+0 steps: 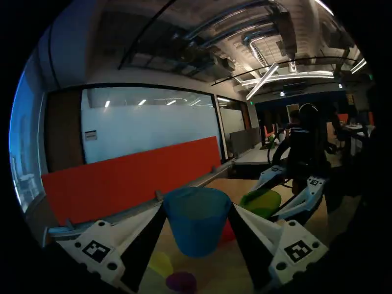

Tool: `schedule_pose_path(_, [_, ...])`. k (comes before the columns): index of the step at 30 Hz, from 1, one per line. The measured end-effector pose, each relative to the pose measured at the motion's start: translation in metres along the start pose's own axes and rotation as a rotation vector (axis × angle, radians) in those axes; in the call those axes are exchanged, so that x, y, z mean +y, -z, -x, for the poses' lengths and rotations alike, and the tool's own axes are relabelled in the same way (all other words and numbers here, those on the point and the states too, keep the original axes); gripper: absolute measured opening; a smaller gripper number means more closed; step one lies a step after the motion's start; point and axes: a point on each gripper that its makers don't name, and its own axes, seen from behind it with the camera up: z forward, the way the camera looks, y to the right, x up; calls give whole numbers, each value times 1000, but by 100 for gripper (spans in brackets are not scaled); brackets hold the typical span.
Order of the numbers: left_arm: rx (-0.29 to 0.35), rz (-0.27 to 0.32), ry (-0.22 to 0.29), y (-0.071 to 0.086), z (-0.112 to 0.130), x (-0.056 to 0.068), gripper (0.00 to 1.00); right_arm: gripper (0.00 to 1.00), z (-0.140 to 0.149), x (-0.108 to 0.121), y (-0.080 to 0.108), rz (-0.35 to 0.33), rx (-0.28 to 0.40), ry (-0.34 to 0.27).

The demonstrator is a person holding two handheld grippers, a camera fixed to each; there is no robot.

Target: Pour water

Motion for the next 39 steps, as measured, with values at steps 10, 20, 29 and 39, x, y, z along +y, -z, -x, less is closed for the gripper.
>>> schedule_pose_path(10, [-42,-13,38,15,33,1,88,91,13,13,10,29,-34,-11])
schedule_pose_path(20, [-92,-13,72,27,63,3,88,91,23,25,25,61,-60,-16])
schedule_pose_path(29, [-138,10,74,29,85,14,88,91,34,30,32,68,-90,-18])
schedule_pose_path(39, [-184,61,74,23,105,30,88,91,53,34,34,62,-144,-27])
